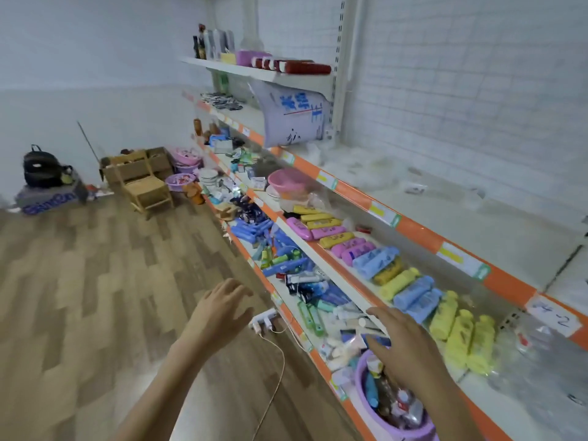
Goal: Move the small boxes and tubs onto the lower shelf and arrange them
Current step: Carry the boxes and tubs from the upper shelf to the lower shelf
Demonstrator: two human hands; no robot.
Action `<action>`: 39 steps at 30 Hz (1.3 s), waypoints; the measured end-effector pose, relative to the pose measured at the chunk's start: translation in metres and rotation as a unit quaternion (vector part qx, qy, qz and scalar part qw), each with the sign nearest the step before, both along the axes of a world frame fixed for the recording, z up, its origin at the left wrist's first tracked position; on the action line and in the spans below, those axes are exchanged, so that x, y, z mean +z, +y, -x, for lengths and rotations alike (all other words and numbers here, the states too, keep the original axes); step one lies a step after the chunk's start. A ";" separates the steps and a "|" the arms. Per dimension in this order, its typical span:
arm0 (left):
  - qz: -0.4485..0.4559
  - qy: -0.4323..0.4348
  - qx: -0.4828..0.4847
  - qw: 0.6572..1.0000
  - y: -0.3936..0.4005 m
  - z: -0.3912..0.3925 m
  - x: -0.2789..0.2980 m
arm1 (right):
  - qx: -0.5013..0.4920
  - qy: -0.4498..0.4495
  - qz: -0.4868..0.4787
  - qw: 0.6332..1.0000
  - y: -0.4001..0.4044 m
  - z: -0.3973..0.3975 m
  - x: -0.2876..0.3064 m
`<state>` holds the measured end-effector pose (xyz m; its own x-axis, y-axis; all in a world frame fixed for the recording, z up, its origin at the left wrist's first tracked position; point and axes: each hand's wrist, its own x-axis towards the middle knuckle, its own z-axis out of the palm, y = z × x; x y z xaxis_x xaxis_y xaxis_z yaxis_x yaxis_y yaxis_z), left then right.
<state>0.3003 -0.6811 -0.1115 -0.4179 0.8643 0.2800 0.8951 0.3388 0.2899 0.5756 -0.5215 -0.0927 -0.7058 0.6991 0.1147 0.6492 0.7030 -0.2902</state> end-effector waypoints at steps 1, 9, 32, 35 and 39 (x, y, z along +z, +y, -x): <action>0.003 -0.001 0.003 1.000 0.005 0.019 0.003 | 0.001 0.005 0.000 1.000 0.004 0.020 0.002; -0.008 0.016 -0.054 0.998 0.066 0.136 0.015 | -0.013 0.004 -0.016 1.000 0.044 0.142 0.018; -0.035 0.031 -0.244 0.969 0.437 0.280 0.085 | -0.077 0.137 -0.077 0.985 0.360 0.283 0.087; -0.045 0.029 -0.250 0.967 0.489 0.292 0.105 | -0.079 0.134 -0.077 0.985 0.407 0.310 0.096; 0.027 0.011 -0.288 0.957 0.557 0.292 0.113 | -0.072 0.081 -0.034 0.994 0.458 0.346 0.087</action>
